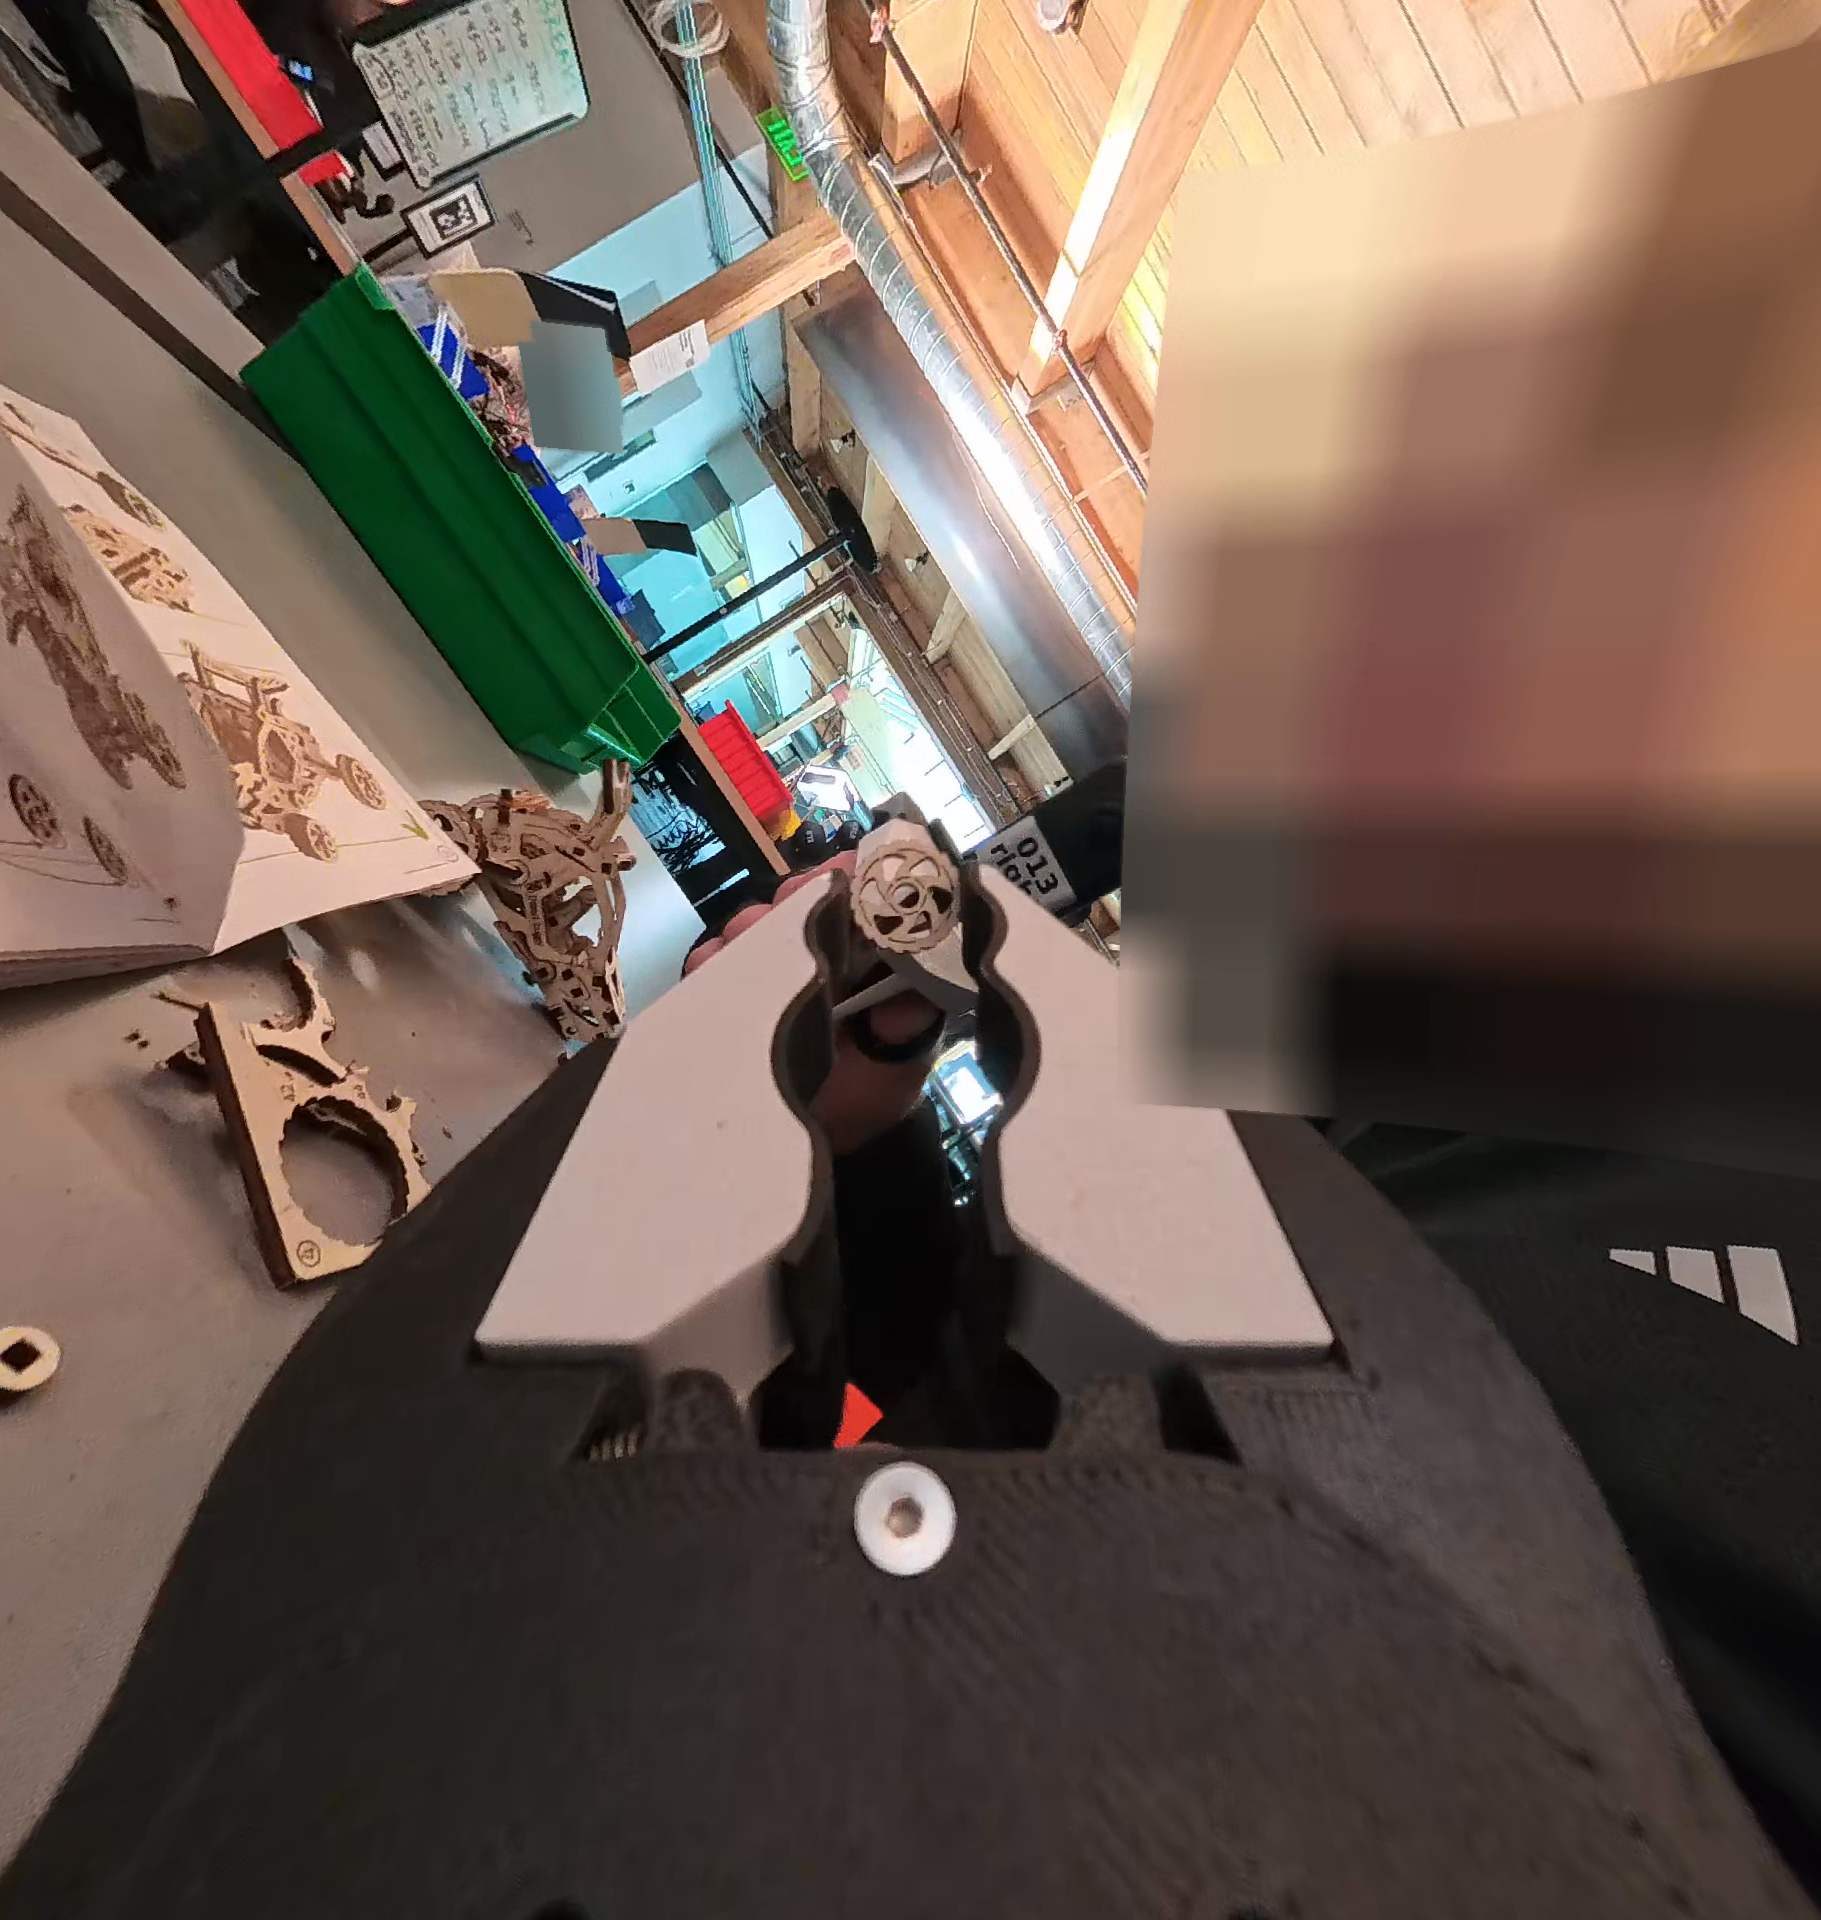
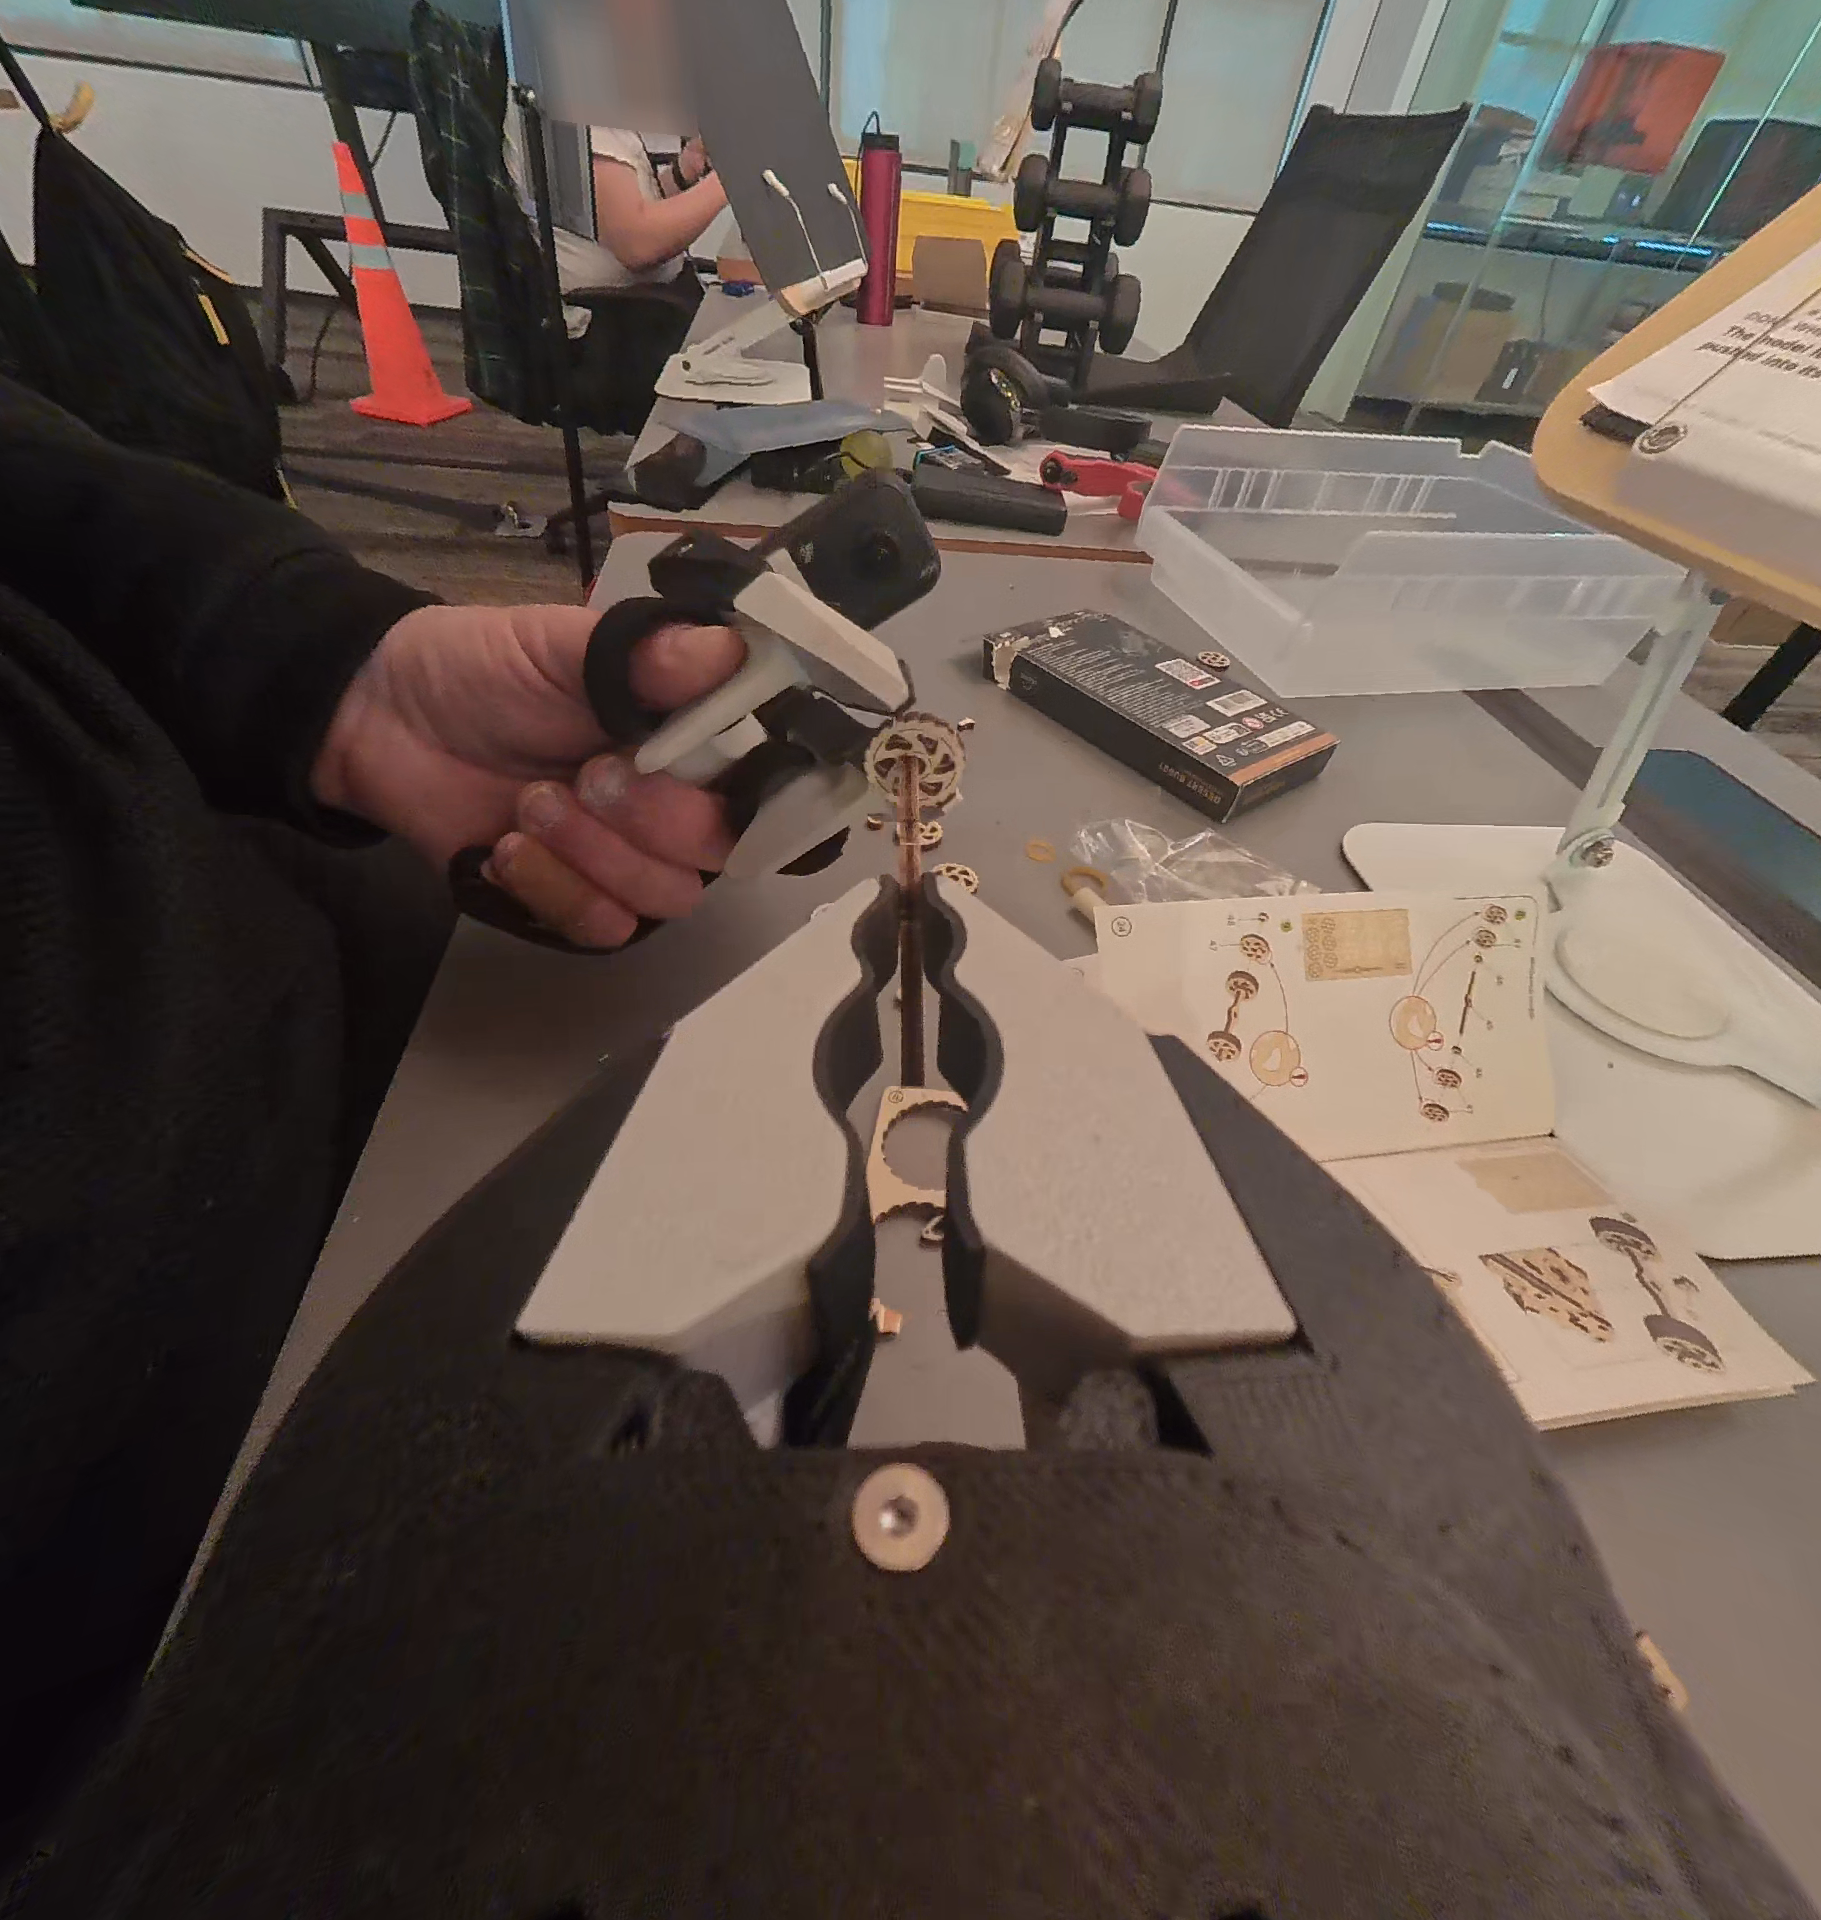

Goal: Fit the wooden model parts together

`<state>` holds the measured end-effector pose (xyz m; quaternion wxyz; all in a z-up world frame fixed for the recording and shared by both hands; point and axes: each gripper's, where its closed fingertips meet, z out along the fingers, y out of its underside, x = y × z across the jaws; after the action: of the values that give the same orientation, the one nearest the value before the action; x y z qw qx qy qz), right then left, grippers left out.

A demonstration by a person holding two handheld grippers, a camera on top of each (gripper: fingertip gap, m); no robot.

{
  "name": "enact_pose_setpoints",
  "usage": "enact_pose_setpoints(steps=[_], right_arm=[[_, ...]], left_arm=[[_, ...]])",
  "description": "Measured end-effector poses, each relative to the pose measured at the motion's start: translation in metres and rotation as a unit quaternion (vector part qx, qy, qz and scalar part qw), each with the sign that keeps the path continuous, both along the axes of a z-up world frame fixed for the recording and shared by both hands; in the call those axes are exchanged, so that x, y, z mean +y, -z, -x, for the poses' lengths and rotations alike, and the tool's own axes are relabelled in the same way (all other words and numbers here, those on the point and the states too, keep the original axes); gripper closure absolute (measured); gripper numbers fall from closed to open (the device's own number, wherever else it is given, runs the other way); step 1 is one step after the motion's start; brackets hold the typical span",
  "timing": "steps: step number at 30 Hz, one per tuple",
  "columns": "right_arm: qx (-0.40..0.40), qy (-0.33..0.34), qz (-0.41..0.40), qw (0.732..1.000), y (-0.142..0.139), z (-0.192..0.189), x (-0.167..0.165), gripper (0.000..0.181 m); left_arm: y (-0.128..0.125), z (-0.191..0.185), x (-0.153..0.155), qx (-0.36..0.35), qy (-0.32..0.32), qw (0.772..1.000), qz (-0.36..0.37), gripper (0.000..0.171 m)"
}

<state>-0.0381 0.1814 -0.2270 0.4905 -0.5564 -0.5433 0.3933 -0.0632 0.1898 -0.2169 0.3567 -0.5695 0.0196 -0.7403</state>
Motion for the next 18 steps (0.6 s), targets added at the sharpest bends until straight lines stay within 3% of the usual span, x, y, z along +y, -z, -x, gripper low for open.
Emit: enact_pose_setpoints(steps=[8, 14, 18], right_arm=[[-0.005, 0.020, -0.023, 1.000, 0.0011, -0.0004, 0.0033, 0.181], [-0.047, 0.045, -0.131, 0.989, 0.0018, 0.0005, 0.0003, 0.181], [-0.055, 0.047, -0.152, 0.986, 0.0007, 0.0011, -0.0010, 0.181]], left_arm=[[-0.0003, -0.0005, 0.0022, -0.016, -0.002, 1.000, 0.008, 0.153], [0.0020, -0.0042, -0.0004, -0.011, 0.013, 1.000, 0.010, 0.153], [0.0013, -0.0049, -0.0020, -0.015, 0.025, 0.999, 0.014, 0.154]])
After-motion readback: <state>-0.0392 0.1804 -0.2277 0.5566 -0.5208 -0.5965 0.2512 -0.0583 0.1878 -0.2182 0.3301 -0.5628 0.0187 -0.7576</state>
